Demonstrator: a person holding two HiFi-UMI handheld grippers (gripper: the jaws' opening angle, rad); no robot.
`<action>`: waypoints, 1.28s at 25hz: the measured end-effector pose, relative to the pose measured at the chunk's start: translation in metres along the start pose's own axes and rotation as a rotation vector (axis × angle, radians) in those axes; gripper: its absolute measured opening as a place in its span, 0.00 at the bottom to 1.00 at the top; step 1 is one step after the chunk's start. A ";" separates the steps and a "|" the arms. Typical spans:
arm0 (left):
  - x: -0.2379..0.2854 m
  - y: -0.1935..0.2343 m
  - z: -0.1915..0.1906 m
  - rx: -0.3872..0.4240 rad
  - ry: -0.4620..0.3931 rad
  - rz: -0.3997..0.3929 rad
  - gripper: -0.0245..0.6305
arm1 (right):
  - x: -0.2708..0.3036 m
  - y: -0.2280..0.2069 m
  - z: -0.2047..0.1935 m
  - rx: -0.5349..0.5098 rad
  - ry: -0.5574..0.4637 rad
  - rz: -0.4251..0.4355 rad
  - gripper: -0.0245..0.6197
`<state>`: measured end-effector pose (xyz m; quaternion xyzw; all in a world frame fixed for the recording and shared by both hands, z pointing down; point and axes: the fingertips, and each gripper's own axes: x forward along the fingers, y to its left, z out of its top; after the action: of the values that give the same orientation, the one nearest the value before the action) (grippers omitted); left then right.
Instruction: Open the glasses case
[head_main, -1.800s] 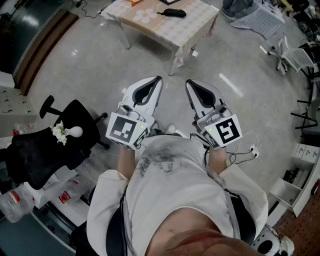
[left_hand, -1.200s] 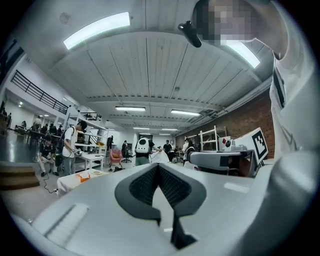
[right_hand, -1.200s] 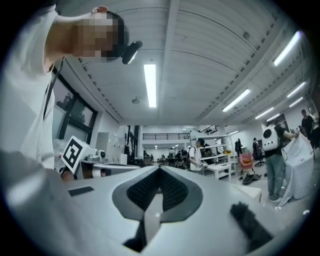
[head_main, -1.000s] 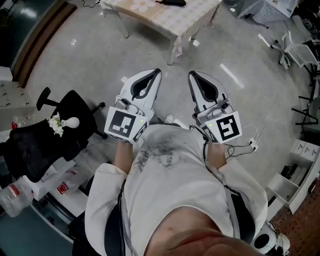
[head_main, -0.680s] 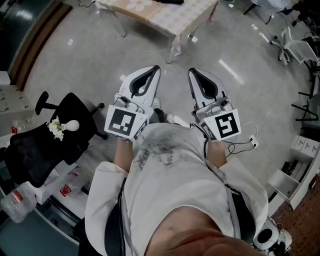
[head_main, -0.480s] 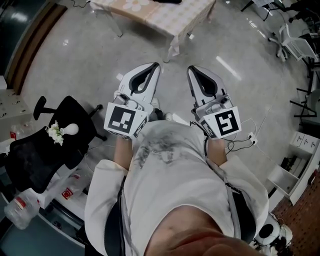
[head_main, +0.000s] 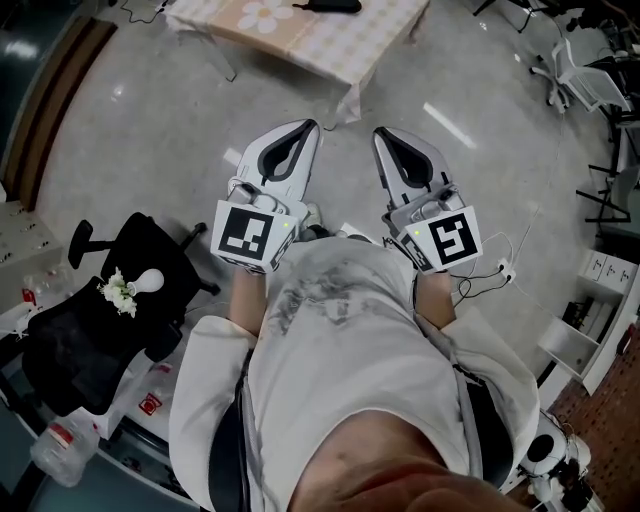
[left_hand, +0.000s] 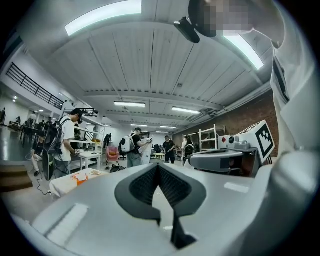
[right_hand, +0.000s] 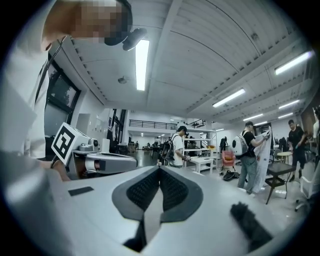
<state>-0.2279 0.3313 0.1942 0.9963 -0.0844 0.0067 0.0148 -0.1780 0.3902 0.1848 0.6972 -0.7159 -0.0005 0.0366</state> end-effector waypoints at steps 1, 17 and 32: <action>0.002 0.004 -0.001 0.001 0.004 -0.005 0.04 | 0.004 -0.001 0.000 0.002 0.001 -0.005 0.06; 0.068 0.041 -0.009 -0.007 0.055 0.021 0.04 | 0.058 -0.064 -0.012 0.035 0.013 0.028 0.06; 0.153 0.061 0.003 0.026 0.042 0.114 0.04 | 0.093 -0.144 -0.011 0.046 -0.001 0.136 0.06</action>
<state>-0.0870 0.2449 0.1953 0.9896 -0.1407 0.0293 0.0032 -0.0359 0.2939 0.1935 0.6476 -0.7615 0.0179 0.0201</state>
